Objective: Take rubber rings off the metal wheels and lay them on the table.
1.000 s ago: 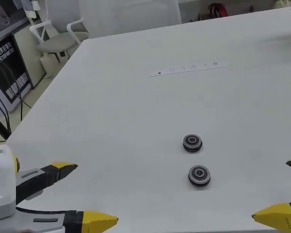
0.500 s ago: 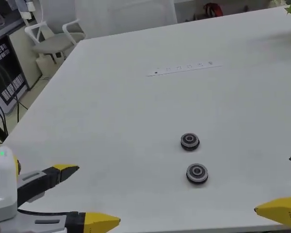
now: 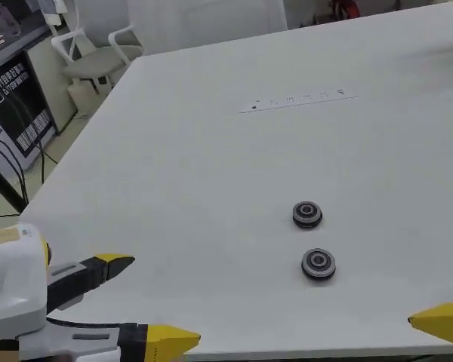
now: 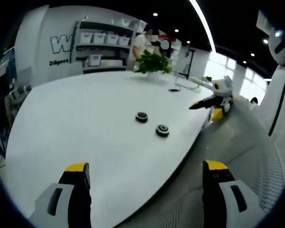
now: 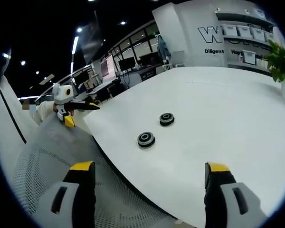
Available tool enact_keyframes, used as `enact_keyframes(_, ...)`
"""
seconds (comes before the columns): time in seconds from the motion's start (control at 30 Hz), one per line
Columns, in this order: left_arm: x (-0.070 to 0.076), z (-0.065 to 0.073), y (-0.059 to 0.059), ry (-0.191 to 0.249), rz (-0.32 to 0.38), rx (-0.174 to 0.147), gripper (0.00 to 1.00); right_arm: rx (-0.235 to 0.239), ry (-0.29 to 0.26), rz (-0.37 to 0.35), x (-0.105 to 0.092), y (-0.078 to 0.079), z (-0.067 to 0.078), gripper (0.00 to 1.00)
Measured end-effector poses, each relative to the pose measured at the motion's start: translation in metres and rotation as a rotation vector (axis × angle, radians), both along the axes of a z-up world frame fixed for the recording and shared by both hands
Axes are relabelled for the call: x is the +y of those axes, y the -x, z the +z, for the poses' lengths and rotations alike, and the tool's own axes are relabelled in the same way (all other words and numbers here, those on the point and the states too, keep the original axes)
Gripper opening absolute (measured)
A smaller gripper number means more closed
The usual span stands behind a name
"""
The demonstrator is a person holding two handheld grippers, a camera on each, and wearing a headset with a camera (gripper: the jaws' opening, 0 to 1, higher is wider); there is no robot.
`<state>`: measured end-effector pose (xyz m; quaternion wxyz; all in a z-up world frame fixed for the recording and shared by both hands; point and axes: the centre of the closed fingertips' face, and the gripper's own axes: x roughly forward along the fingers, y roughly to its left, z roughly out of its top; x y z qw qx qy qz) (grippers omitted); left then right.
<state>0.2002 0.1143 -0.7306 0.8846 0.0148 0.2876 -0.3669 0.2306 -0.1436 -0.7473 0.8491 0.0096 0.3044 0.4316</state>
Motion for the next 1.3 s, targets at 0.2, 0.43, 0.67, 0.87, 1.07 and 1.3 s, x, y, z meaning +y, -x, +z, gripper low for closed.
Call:
enact_keyframes(0.2,-0.001,0.001,0.001,0.01,-0.007,0.005,1.0,-0.015,0.006,-0.003,0.001,-0.001,0.0,0.89)
enact_keyframes(0.43,-0.001,-0.001,0.002,-0.001,-0.025,0.015,1.0,-0.011,-0.003,0.004,0.005,-0.003,-0.003,0.9)
enact_keyframes(0.67,-0.004,0.002,0.002,0.0,-0.068,0.01,1.0,-0.005,-0.019,-0.004,0.005,-0.005,-0.003,0.9)
enact_keyframes(0.87,-0.003,0.0,0.001,-0.024,-0.098,0.015,1.0,0.01,-0.009,0.009,0.007,-0.007,-0.006,0.9)
enact_keyframes(1.07,-0.001,0.004,-0.006,-0.032,-0.114,0.01,1.0,-0.003,-0.015,0.004,0.006,-0.016,0.001,0.9)
enact_keyframes(1.3,0.004,0.017,-0.02,-0.066,-0.123,-0.021,1.0,-0.023,-0.01,0.025,0.005,-0.024,0.008,0.88)
